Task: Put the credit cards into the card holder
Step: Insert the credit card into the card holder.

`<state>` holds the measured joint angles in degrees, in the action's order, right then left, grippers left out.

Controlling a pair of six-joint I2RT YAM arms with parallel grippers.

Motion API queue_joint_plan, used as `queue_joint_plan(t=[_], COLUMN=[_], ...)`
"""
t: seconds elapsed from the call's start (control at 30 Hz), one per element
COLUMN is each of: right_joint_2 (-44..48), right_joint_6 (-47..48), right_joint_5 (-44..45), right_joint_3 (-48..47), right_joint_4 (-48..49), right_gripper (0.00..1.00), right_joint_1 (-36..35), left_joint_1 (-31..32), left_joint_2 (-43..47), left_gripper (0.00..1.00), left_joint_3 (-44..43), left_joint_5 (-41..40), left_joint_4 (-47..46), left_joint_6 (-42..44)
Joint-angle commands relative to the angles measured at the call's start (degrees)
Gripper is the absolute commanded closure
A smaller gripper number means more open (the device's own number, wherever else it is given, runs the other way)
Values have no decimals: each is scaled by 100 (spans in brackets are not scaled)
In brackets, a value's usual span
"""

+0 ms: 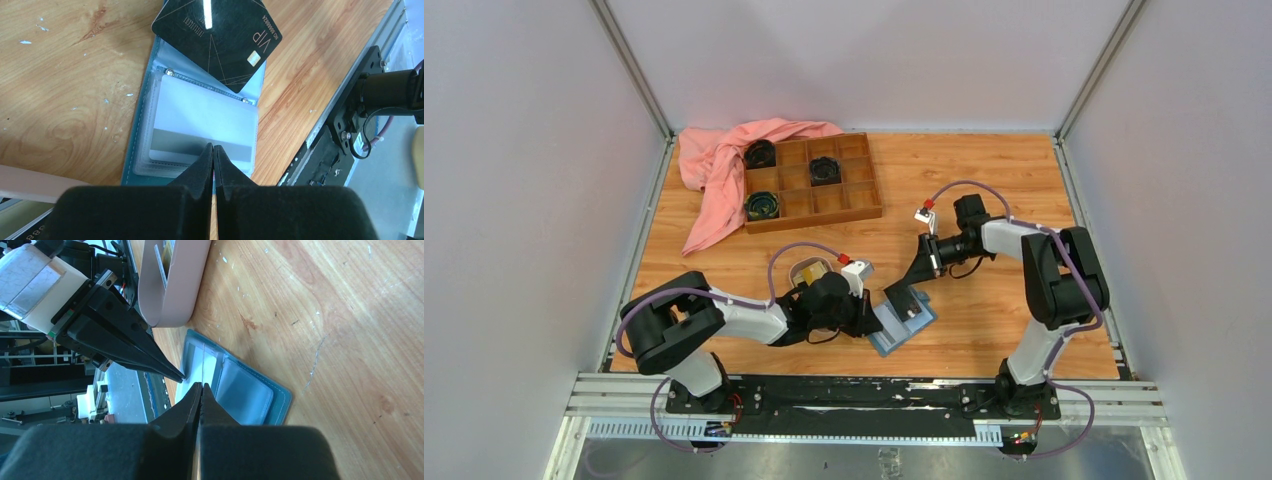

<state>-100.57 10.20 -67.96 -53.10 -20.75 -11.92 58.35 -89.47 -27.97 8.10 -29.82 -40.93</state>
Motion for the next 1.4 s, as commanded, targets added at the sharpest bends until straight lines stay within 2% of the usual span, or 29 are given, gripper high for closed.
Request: queue_joint_plan(t=[0.0,0.57,0.9,1.37], right_joint_2=[-137,-176,436,126], right_joint_6=[-73,-246,-319,-373], right_joint_5=[53,-81,55,398], right_joint_3=[106,184,317,370], right_joint_4=[27,126,235,333], right_gripper=[100,100,100,100], right_joint_1=[-82,-163,-2,-44], left_joint_1=[40,45,45,52], left_joint_2=[-53,-53,-59,-33], left_gripper=[100,100,100,100], left_joint_3=[2,19,-3,-16], left_joint_5=[-236,-274,-250,-265], left_joint_4=[574,574,574,609], left_joint_6=[173,164,163,151])
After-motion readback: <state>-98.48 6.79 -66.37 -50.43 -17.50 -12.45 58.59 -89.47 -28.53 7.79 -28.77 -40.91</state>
